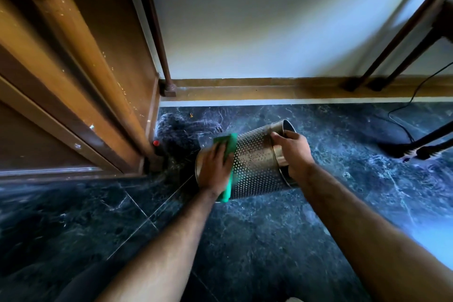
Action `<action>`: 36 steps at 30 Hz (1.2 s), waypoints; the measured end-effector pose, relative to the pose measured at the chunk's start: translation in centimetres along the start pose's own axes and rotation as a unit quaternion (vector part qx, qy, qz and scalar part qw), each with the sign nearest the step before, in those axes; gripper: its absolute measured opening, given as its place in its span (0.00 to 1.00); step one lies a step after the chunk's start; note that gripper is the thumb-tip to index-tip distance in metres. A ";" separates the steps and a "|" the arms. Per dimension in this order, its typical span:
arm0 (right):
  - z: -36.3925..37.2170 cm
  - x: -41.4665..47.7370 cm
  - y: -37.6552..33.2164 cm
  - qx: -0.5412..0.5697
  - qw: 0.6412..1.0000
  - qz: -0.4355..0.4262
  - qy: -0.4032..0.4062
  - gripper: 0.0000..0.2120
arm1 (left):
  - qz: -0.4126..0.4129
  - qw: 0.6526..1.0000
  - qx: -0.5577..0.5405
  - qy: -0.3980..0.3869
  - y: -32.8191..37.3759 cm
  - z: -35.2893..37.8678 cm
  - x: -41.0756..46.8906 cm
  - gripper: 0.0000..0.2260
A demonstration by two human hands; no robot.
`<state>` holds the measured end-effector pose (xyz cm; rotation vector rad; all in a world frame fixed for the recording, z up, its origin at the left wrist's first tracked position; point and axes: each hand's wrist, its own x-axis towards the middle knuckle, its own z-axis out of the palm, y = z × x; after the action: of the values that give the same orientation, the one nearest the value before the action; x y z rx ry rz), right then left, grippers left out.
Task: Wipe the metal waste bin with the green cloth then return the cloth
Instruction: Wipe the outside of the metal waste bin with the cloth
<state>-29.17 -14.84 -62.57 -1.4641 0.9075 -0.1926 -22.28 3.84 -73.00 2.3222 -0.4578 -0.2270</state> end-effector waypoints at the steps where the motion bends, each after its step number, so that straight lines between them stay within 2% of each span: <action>1: -0.2 0.0 0.2 0.001 1.000 0.002 -0.014 0.03 | -0.030 0.999 0.008 0.005 -1.3 -0.2 0.3 0.21; 4: -0.5 -0.6 0.9 -0.010 0.996 -0.008 -0.094 0.05 | -0.128 0.990 -0.023 -0.046 -1.6 -1.2 2.9 0.21; 6: -0.3 -1.0 1.3 -0.022 0.987 -0.037 -0.158 0.04 | -0.159 0.983 -0.051 -0.076 0.9 -1.7 4.9 0.23; 9: -0.7 -1.3 1.5 -0.030 0.968 -0.068 -0.239 0.07 | -0.128 0.983 -0.121 -0.056 6.2 -1.7 7.0 0.25; 12: -1.4 -1.0 1.0 -0.061 0.956 -0.078 -0.275 0.08 | -0.012 0.987 -0.161 -0.011 10.1 -1.5 6.6 0.23; 14: -1.2 -0.6 0.4 -0.031 0.970 -0.062 -0.235 0.09 | 0.067 0.988 -0.140 0.017 10.0 -0.6 4.8 0.21; 16: -0.7 0.1 0.0 0.017 0.991 -0.017 -0.129 0.09 | 0.101 0.990 -0.102 0.013 7.6 0.6 2.2 0.21; 17: -0.8 0.6 0.1 0.006 0.998 0.009 -0.065 0.11 | 0.102 0.993 -0.062 0.007 5.8 1.2 0.9 0.22; 19: -1.4 1.3 0.6 -0.046 0.998 0.043 0.020 0.10 | 0.070 0.997 0.034 0.026 1.8 1.8 -1.0 0.24; 20: -1.7 1.4 1.0 -0.044 0.998 0.049 0.022 0.09 | 0.042 0.996 0.059 0.042 0.1 1.7 -1.4 0.26; 22: -1.8 1.2 1.3 -0.002 0.998 0.047 -0.029 0.06 | -0.048 0.997 0.040 0.034 -2.0 1.0 -0.5 0.28; 25: -1.0 0.3 1.2 -0.026 0.992 -0.014 -0.125 0.04 | -0.199 0.977 0.027 -0.068 -1.5 -0.4 2.7 0.30; 27: -0.4 -0.3 1.0 -0.045 0.983 -0.052 -0.171 0.03 | -0.213 0.973 -0.014 -0.087 1.0 -1.0 4.9 0.31; 29: -0.2 -0.7 1.0 -0.046 0.973 -0.069 -0.216 0.07 | -0.186 0.978 -0.072 -0.061 4.4 -1.5 6.5 0.32; 32: -0.7 -0.9 1.1 -0.054 0.958 -0.069 -0.271 0.03 | -0.081 0.986 -0.147 0.016 9.1 -2.0 7.3 0.23; 34: -0.5 -0.6 0.8 -0.053 0.961 -0.068 -0.264 0.08 | 0.018 0.986 -0.161 0.032 10.1 -1.5 6.1 0.20; 36: -0.1 0.0 0.3 0.006 0.979 -0.043 -0.198 0.10 | 0.078 0.987 -0.140 0.027 8.7 -0.8 4.1 0.19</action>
<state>-29.29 -14.86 -62.82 -1.4646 0.5188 0.0315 -20.51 -2.98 -66.35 2.0037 -0.5423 -0.1419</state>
